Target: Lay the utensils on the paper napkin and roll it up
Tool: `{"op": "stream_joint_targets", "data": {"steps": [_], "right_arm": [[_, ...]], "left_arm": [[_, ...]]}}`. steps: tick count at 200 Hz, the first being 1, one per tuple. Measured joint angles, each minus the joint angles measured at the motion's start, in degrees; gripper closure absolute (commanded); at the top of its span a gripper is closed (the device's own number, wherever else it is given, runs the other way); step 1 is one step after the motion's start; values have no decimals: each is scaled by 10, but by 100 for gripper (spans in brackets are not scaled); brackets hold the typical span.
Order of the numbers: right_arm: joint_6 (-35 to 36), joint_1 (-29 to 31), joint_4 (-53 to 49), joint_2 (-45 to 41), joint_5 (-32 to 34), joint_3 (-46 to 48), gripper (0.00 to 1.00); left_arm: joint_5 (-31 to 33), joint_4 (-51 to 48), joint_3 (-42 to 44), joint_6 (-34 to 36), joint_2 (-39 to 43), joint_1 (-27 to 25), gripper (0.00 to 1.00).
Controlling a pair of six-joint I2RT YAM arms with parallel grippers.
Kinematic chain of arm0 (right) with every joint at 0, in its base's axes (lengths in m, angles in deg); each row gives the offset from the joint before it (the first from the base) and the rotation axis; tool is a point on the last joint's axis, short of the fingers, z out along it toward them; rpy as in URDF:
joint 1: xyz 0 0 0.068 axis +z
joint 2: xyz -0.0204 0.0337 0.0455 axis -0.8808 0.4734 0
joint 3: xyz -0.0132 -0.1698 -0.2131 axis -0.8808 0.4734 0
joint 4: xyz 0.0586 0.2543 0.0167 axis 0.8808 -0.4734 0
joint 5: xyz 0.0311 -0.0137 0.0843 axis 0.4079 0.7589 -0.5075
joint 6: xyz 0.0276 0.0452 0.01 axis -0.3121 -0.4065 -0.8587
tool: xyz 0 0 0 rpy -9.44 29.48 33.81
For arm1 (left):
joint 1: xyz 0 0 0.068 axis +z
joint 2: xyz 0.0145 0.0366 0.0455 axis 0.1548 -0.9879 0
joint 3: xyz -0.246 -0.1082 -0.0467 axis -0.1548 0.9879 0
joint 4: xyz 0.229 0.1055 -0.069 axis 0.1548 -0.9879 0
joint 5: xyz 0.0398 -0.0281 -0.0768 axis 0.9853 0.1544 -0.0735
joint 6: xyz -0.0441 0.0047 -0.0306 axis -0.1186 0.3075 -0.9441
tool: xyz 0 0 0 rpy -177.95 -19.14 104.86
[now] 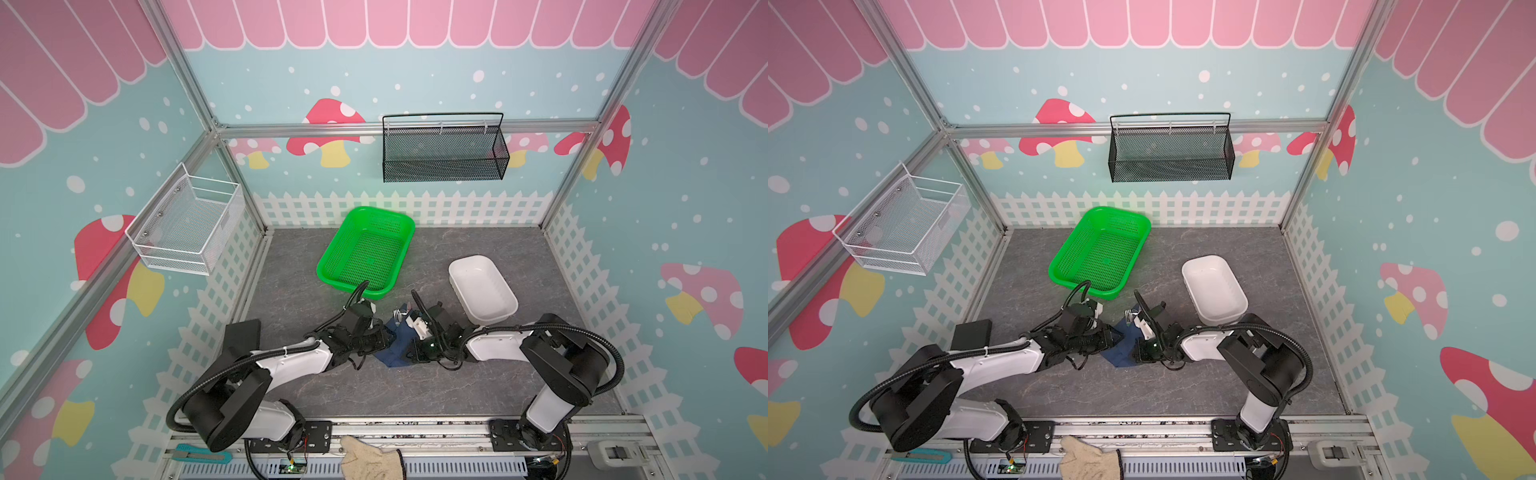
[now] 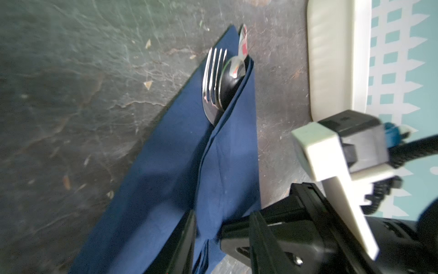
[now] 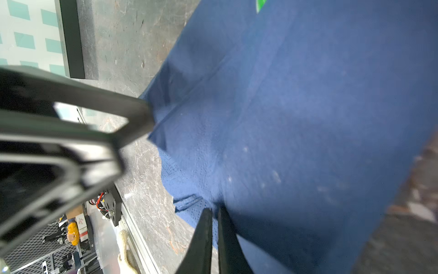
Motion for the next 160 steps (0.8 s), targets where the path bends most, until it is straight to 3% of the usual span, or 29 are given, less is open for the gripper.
{"op": "stream_joint_targets", "data": {"steps": [70,160], "right_arm": [[2,0,0,0,0,0,89],[4,0,-1,0,0,0,89]], "left_arm": [[22,-63,50,16,63,56,47],[7,-69,71,20,63,79,50]]}}
